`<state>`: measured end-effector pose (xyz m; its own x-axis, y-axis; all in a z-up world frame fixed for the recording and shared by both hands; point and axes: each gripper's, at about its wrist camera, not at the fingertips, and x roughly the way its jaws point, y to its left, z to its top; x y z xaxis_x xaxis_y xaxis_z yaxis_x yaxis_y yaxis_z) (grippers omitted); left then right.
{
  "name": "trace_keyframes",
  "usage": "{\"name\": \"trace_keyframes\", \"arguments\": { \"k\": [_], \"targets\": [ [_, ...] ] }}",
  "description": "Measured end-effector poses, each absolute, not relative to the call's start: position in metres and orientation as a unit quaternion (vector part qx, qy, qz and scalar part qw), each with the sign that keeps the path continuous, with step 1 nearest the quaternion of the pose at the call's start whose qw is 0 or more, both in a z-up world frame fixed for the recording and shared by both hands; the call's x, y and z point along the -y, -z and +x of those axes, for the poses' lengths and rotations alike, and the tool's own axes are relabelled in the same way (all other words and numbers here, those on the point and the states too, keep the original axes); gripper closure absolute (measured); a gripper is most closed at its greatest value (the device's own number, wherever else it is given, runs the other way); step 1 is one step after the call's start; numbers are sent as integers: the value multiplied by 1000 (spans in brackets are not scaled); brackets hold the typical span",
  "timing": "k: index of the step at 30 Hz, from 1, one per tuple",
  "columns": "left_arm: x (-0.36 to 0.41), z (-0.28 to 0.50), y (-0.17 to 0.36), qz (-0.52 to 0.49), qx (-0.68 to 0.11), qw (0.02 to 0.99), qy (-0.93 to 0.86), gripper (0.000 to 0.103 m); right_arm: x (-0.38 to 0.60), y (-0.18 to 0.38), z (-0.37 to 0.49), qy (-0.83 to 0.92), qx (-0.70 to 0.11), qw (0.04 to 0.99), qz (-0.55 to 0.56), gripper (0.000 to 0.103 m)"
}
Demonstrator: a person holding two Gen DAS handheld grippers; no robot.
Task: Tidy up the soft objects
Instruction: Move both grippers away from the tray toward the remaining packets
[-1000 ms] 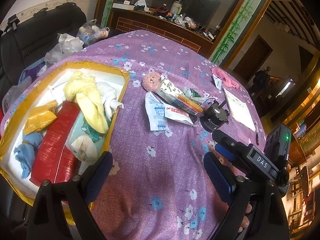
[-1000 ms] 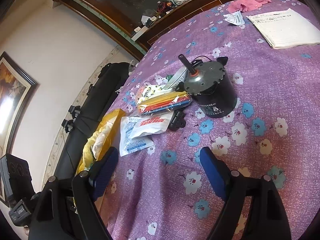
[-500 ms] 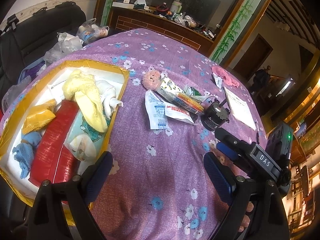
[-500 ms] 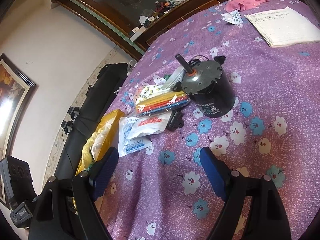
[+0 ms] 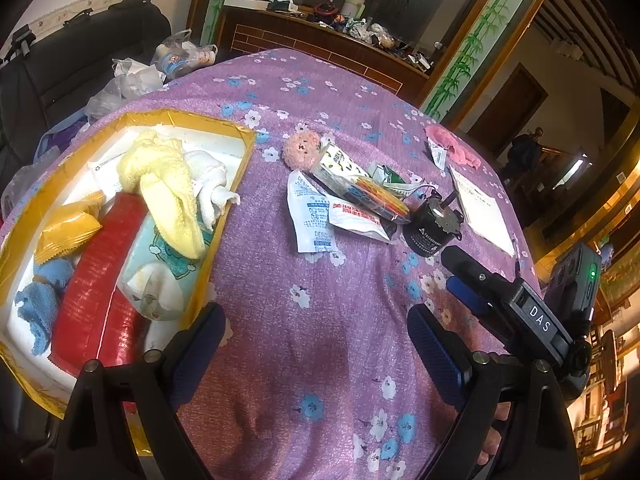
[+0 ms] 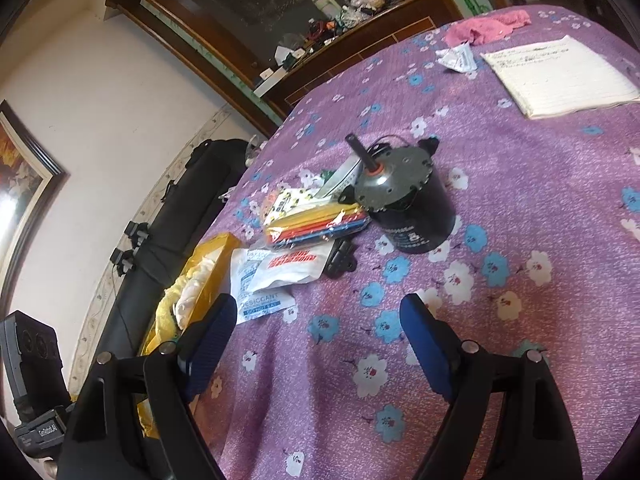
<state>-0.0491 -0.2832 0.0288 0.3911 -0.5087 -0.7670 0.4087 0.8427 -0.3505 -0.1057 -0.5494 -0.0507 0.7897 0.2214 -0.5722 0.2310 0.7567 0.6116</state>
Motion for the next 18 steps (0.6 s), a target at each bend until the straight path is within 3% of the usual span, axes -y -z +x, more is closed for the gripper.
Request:
{"name": "trace_keyframes", "arguments": {
  "k": [18],
  "targets": [
    [347, 25, -5, -18, -498, 824, 269, 9, 555, 59, -103, -45, -329, 859, 390, 20]
  ]
}}
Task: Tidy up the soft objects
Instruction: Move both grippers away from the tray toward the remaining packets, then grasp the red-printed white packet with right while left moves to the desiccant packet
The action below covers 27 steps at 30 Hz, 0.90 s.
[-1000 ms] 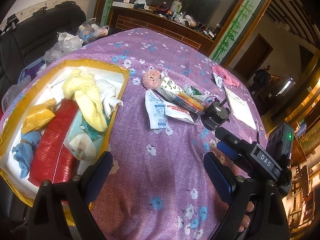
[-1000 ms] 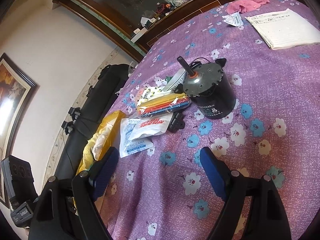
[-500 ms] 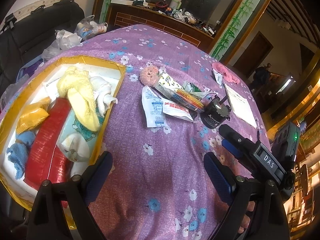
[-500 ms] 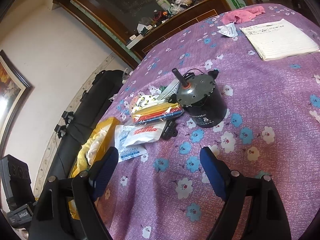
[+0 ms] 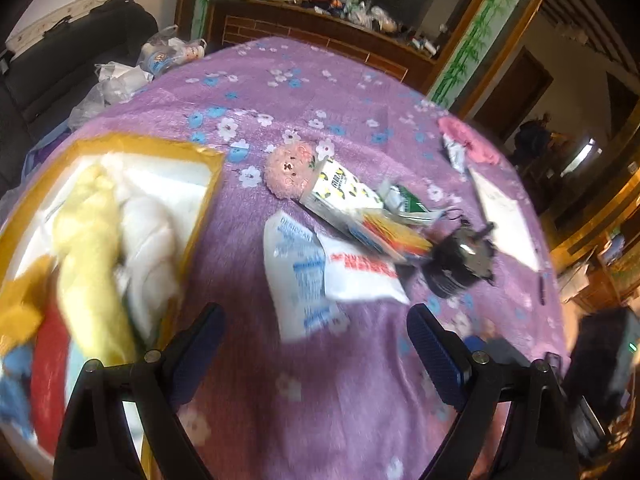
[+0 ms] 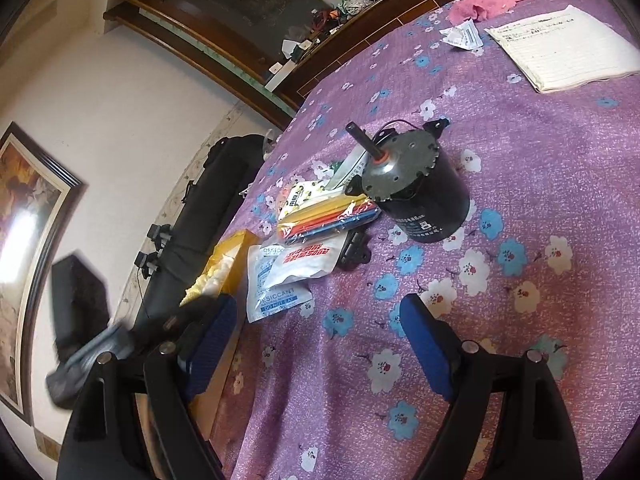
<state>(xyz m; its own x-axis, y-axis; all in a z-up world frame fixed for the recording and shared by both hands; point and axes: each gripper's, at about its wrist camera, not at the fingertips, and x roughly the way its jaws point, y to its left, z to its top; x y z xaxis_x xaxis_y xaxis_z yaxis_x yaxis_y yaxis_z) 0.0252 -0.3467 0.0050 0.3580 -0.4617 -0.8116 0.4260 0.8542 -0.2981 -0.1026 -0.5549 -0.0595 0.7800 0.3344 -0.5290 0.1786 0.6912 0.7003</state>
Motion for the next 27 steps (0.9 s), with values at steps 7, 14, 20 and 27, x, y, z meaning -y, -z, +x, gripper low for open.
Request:
{"name": "trace_keyframes", "arguments": {
  "k": [7, 14, 20, 27],
  "targets": [
    [377, 32, 14, 59, -492, 832, 250, 16, 555, 61, -101, -33, -336, 858, 387, 20],
    [377, 29, 14, 71, -502, 822, 260, 27, 559, 60, -106, -36, -325, 857, 398, 20],
    [378, 31, 16, 74, -491, 830, 252, 28, 558, 61, -105, -39, -327, 855, 400, 20],
    [383, 35, 23, 84, -505, 817, 266, 69, 559, 63, -104, -34, -330, 854, 402, 20]
  ]
}}
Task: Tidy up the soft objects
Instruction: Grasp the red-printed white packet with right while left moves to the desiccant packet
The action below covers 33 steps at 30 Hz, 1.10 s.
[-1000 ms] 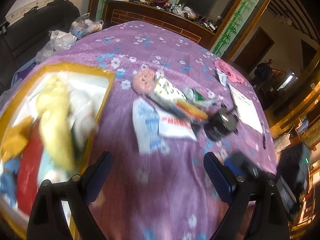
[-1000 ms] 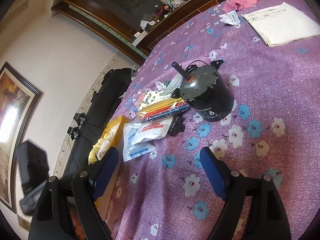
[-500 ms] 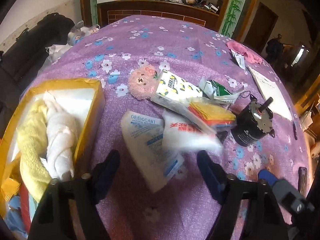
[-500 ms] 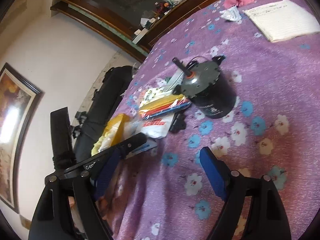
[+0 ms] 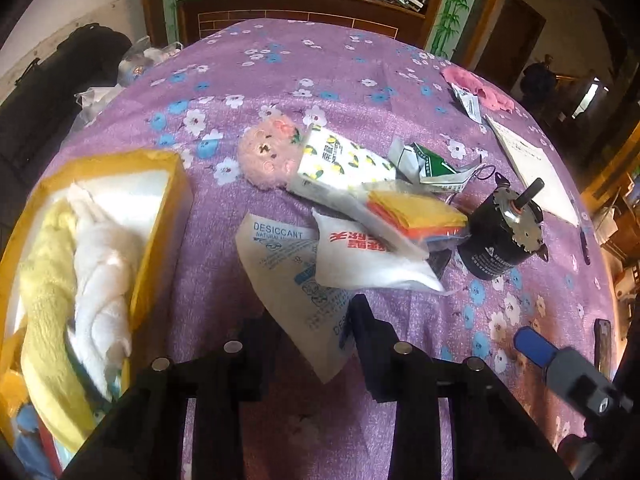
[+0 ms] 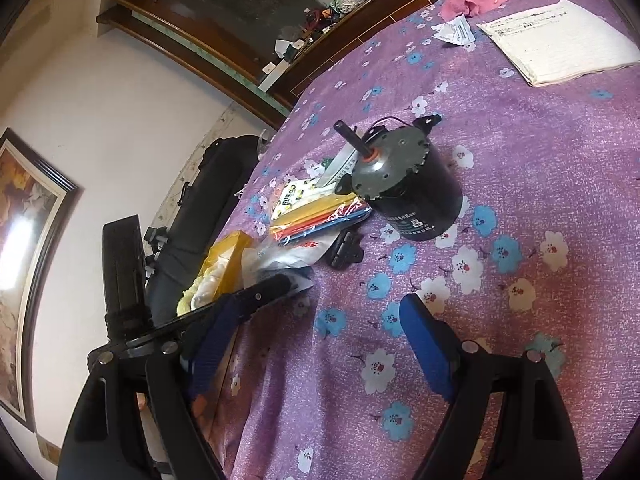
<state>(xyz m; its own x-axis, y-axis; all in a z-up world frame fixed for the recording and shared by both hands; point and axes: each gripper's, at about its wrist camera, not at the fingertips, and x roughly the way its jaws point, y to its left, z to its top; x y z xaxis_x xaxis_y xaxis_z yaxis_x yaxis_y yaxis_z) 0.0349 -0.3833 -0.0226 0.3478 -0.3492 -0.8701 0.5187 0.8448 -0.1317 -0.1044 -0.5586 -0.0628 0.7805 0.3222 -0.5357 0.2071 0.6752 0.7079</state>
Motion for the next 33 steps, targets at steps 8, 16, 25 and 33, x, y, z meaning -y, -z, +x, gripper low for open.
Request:
{"name": "trace_keyframes", "arguments": {
  "k": [8, 16, 25, 33],
  "targets": [
    [328, -6, -8, 16, -488, 821, 296, 81, 553, 63, -101, -42, -336, 857, 389, 20],
    [277, -39, -26, -33, -479, 821, 309, 82, 525, 57, -79, -50, -378, 858, 345, 20],
    [232, -35, -55, -76, -446, 834, 315, 90, 504, 69, -19, -26, -427, 822, 376, 36],
    [225, -30, -39, -72, -474, 815, 326, 83, 515, 88, -5, 38, -418, 796, 437, 62]
  ]
}}
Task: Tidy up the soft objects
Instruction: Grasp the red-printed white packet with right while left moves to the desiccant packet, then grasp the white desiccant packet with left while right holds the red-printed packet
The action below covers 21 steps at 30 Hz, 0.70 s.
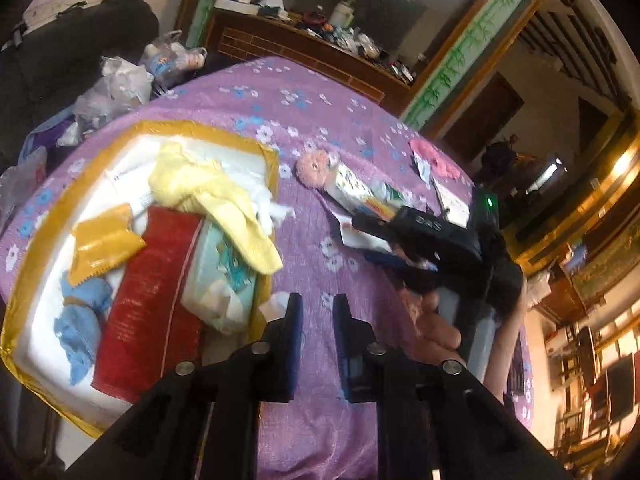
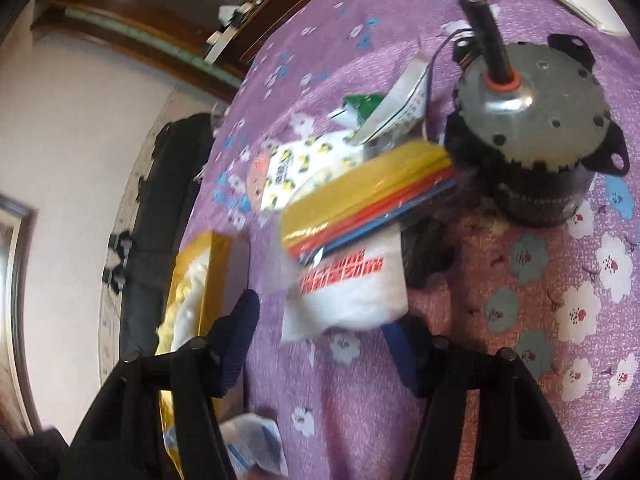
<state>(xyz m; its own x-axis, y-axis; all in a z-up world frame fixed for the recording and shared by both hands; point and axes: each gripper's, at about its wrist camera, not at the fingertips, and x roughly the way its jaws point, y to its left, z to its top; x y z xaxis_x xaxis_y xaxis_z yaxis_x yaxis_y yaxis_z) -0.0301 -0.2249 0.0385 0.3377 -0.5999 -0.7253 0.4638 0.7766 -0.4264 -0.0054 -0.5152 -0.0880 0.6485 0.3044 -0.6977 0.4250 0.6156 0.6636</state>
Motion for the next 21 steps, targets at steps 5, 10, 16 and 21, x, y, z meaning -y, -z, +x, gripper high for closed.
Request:
{"name": "trace_keyframes", "arguments": {
  "k": [5, 10, 16, 21],
  "targets": [
    [222, -40, -39, -67, -460, 827, 316, 27, 523, 99, -12, 33, -417, 782, 462, 86],
    [232, -41, -28, -44, -471, 826, 306, 25, 525, 96, -38, 5, -400, 789, 467, 94],
    [250, -41, -19, -31, -469, 833, 293, 26, 521, 78, -74, -26, -377, 829, 411, 94],
    [272, -52, -19, 4, -457, 838, 299, 30, 532, 72, -95, -12, -367, 848, 381, 94]
  ]
}}
